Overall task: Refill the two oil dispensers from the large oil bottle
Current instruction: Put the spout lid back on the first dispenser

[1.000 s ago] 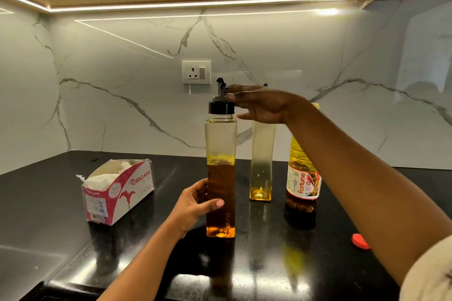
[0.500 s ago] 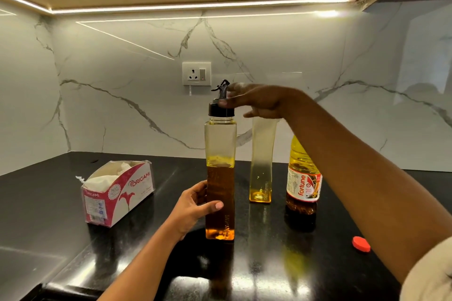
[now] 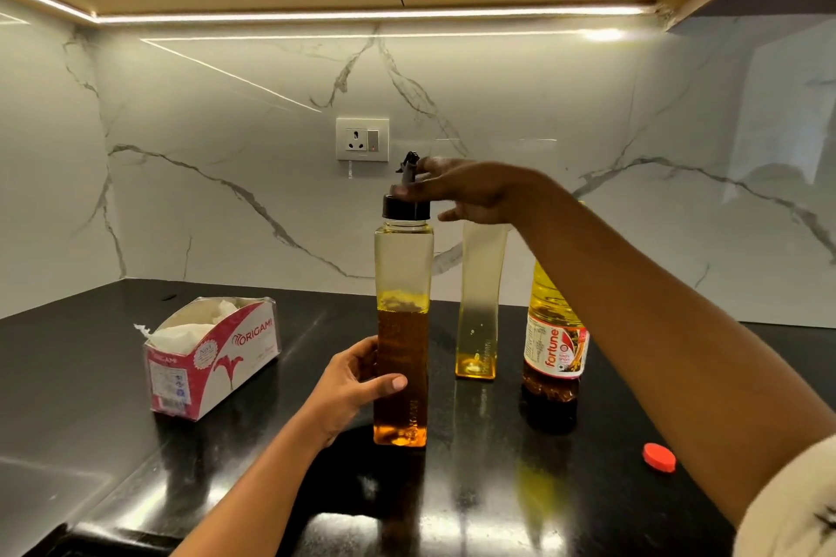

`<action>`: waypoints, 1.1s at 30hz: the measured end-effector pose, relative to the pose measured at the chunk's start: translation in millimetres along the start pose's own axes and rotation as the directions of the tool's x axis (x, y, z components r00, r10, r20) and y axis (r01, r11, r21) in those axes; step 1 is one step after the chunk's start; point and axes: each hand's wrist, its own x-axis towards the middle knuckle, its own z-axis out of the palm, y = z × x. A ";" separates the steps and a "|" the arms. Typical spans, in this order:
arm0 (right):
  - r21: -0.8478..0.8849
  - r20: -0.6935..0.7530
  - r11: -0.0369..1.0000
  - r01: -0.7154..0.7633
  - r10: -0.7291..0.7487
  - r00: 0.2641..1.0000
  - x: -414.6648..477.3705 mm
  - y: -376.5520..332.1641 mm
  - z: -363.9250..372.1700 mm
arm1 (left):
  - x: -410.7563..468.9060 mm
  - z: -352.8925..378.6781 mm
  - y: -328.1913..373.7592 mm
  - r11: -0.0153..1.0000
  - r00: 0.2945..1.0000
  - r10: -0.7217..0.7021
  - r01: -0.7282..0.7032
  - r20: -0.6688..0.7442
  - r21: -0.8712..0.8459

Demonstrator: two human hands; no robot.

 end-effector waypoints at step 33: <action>0.138 0.108 0.990 0.032 -0.047 0.993 -7.1 8.1 -0.5 | -0.5 -0.3 0.9 1.000 1.000 -0.020 0.020 0.008 0.004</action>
